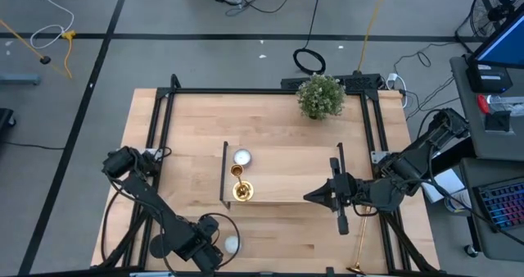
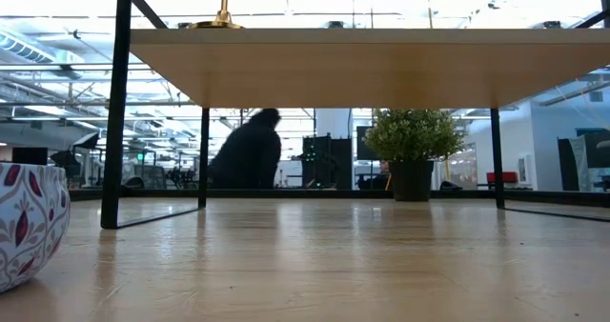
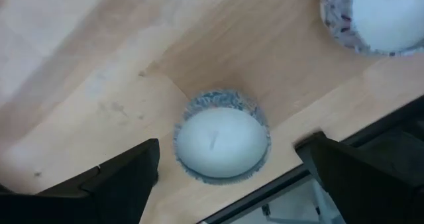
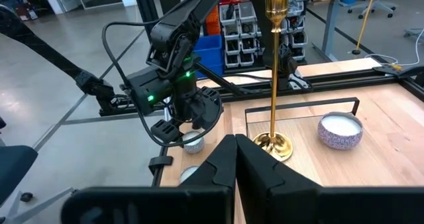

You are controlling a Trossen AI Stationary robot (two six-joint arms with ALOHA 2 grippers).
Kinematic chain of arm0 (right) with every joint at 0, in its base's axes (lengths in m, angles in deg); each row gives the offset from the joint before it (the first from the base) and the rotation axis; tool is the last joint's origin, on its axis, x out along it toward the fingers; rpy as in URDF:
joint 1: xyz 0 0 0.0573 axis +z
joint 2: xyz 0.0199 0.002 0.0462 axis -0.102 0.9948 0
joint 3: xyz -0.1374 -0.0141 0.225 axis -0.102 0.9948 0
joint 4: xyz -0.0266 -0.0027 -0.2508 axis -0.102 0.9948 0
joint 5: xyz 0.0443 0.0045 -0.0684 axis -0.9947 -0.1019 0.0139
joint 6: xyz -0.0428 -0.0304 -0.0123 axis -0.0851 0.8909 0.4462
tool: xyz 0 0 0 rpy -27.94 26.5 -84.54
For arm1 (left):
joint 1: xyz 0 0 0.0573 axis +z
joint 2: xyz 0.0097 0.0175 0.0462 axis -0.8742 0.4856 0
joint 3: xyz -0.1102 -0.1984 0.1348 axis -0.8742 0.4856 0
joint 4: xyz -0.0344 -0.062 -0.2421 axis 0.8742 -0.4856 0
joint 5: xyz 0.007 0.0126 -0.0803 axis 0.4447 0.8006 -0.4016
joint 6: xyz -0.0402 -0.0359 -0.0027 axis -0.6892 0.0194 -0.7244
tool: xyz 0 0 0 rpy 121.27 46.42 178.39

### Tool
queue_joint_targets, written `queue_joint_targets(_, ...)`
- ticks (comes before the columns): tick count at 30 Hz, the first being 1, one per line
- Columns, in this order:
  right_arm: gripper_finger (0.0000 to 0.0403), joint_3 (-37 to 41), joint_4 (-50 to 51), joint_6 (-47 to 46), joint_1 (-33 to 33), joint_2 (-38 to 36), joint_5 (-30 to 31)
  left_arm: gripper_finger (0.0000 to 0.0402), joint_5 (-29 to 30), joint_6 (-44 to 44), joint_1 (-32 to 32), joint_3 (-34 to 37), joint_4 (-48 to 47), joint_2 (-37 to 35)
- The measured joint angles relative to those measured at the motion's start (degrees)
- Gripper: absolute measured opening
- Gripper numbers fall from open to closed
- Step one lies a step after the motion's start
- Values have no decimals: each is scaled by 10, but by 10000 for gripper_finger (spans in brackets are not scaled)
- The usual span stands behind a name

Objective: Pick & Place candle stick holders
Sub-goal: Put the white blue scented candle on the shelf

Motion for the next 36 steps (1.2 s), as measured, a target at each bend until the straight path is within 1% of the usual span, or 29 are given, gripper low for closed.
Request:
queue_joint_targets(9,0,0,0,0,0,0,0,395,-12,-15,-10,26,11,3)
queue_joint_targets(18,0,0,0,0,0,0,-2,395,-21,-23,-12,61,94,2)
queue_joint_targets(33,0,0,-7,0,0,0,-2,395,-21,-10,-12,71,102,2)
queue_joint_targets(36,0,0,-12,4,0,0,-1,385,-21,-10,-12,71,103,2)
